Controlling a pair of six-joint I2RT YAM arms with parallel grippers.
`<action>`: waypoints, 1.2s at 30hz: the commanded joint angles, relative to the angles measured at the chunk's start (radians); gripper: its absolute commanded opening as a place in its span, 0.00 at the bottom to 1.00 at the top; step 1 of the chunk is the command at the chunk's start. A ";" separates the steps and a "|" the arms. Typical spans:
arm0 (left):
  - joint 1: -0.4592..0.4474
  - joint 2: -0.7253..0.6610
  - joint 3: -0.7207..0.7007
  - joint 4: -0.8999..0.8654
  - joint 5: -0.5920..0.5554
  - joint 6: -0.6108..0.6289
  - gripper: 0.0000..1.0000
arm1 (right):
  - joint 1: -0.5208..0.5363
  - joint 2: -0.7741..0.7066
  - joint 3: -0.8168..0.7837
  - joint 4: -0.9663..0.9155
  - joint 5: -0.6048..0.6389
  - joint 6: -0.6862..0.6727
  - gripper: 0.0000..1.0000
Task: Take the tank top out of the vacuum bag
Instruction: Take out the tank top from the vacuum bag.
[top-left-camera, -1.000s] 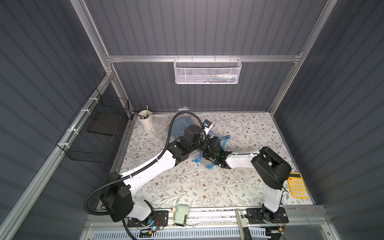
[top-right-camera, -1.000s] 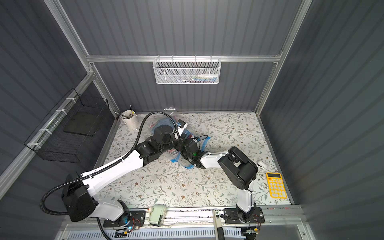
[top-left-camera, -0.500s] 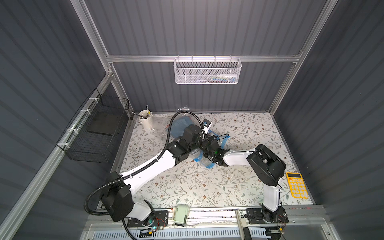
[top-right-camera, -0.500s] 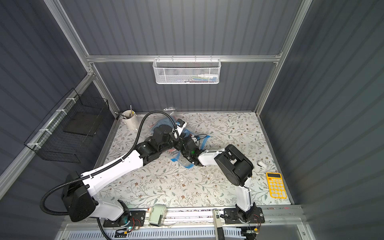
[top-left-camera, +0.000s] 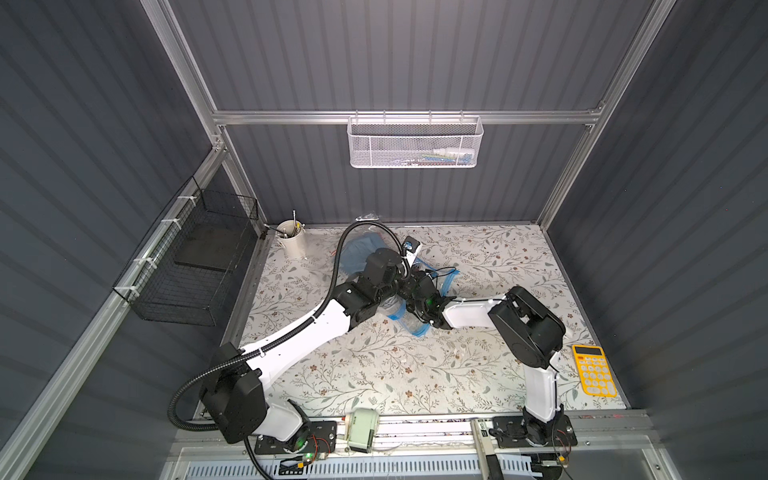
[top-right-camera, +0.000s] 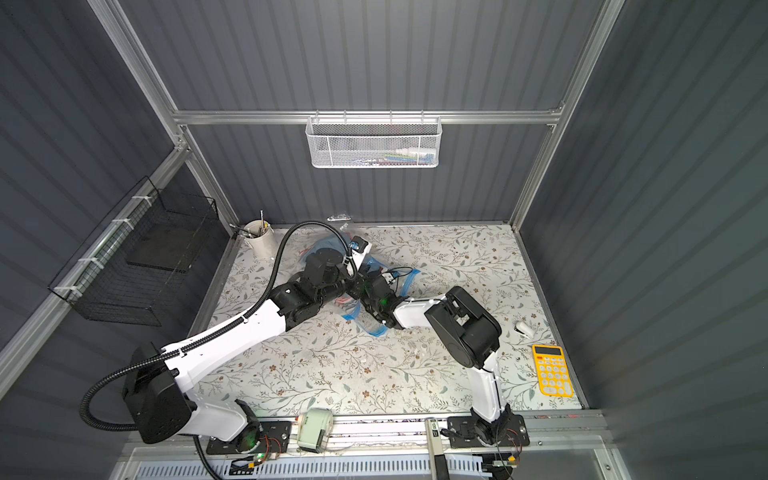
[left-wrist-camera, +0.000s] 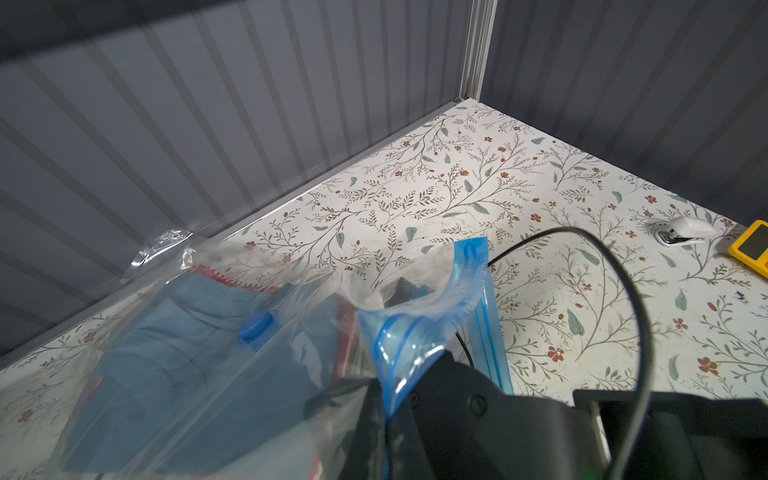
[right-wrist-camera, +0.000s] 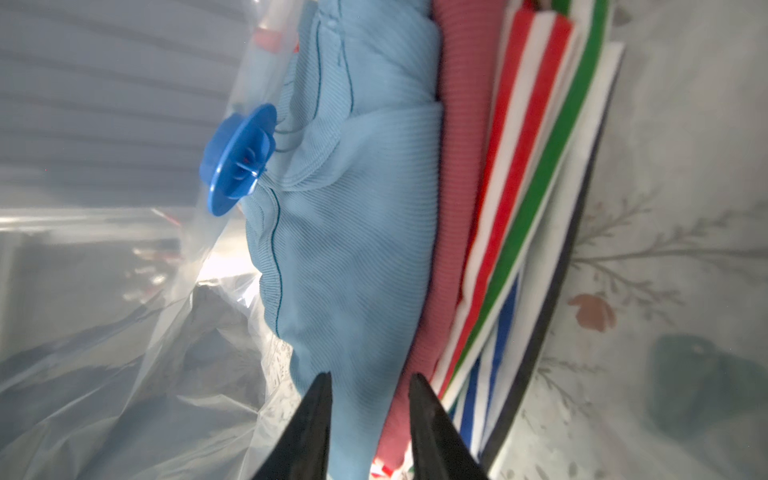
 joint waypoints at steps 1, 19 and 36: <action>0.002 -0.029 -0.002 0.026 0.018 -0.016 0.00 | -0.001 0.015 0.034 -0.024 0.023 -0.030 0.34; 0.002 -0.034 -0.004 0.030 0.026 -0.017 0.00 | -0.002 0.048 0.070 -0.024 0.021 -0.033 0.34; 0.002 -0.041 -0.005 0.030 0.028 -0.016 0.00 | -0.005 0.019 0.085 -0.053 0.023 -0.060 0.35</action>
